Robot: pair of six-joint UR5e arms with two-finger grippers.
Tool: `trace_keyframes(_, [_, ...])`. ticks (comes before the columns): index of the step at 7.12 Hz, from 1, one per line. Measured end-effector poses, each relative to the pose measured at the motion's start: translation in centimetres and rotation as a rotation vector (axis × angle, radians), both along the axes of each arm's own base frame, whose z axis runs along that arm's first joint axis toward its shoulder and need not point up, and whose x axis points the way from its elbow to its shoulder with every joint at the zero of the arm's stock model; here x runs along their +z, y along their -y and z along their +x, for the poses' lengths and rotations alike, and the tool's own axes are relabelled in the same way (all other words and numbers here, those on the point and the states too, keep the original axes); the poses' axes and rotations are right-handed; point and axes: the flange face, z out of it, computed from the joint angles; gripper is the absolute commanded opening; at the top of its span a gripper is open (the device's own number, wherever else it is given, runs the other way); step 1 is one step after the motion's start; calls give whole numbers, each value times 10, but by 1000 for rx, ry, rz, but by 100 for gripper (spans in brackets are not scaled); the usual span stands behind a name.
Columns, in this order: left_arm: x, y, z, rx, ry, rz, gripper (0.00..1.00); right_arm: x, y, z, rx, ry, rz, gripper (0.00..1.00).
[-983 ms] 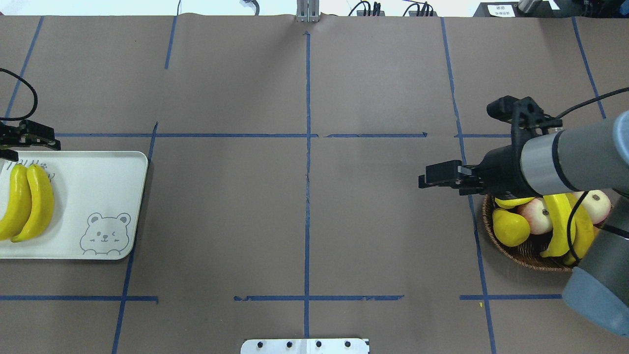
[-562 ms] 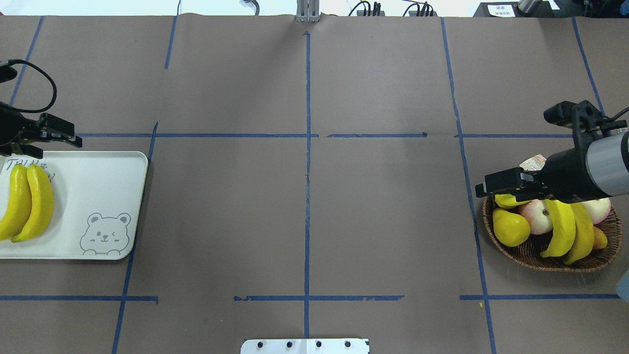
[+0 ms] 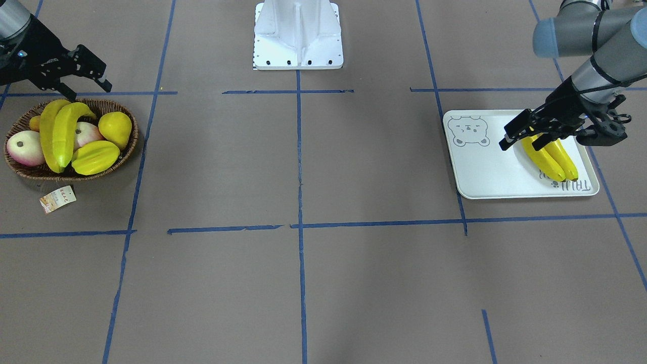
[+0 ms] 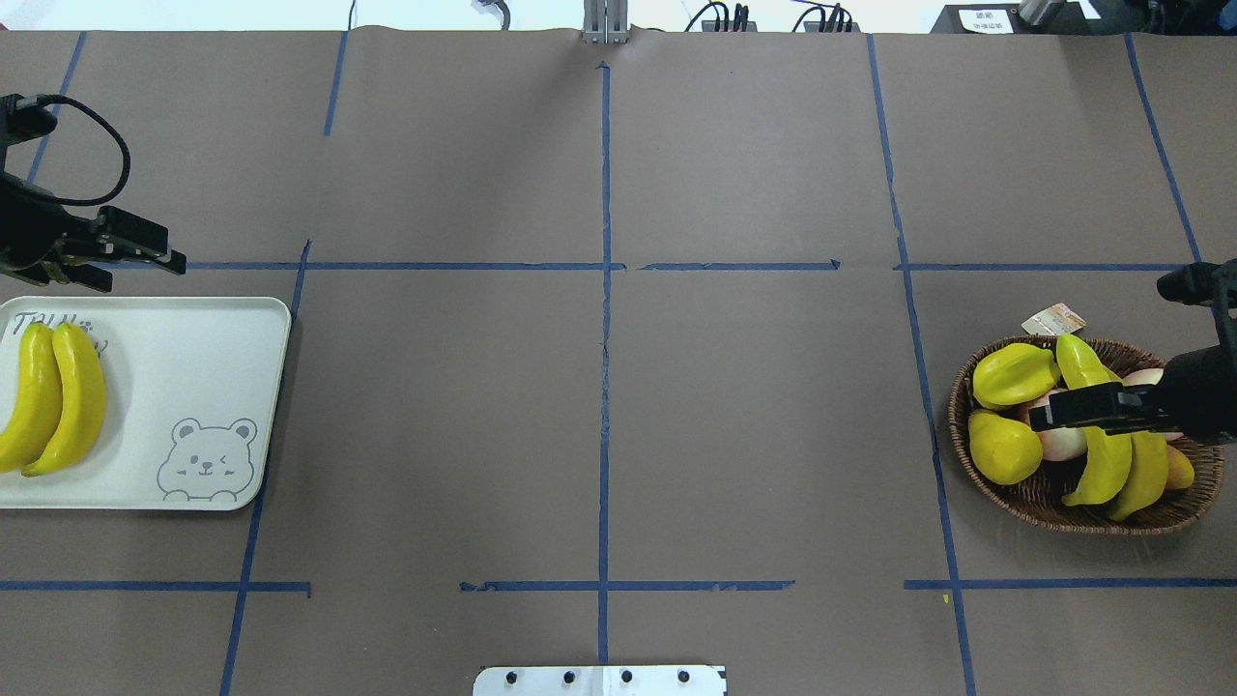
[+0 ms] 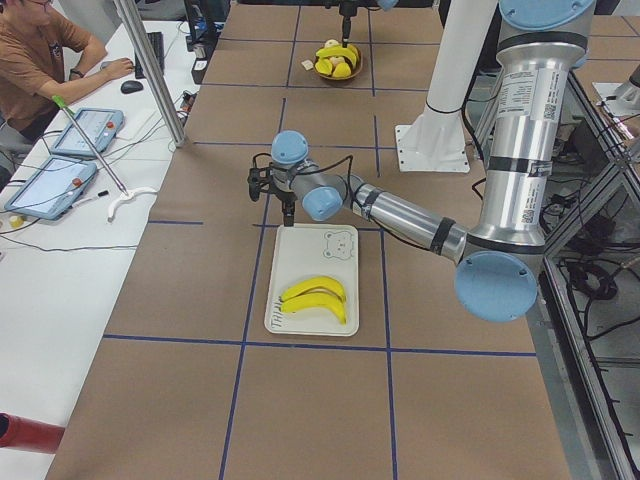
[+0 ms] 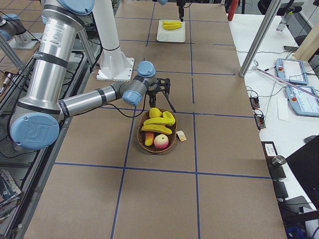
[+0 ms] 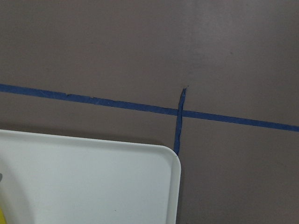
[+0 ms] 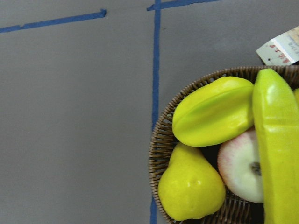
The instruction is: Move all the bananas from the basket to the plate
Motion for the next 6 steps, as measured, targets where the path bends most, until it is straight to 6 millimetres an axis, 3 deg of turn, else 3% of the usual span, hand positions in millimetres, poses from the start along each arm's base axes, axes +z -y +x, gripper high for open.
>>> trace_keyframes(3, [-2, -1, -1, -26, -14, -28, 99, 34, 4, -3, 21, -63, -24, 99])
trace_keyframes(6, [-3, 0, 0, -40, -15, -43, 99, 48, 4, -2, 21, -91, -28, 99])
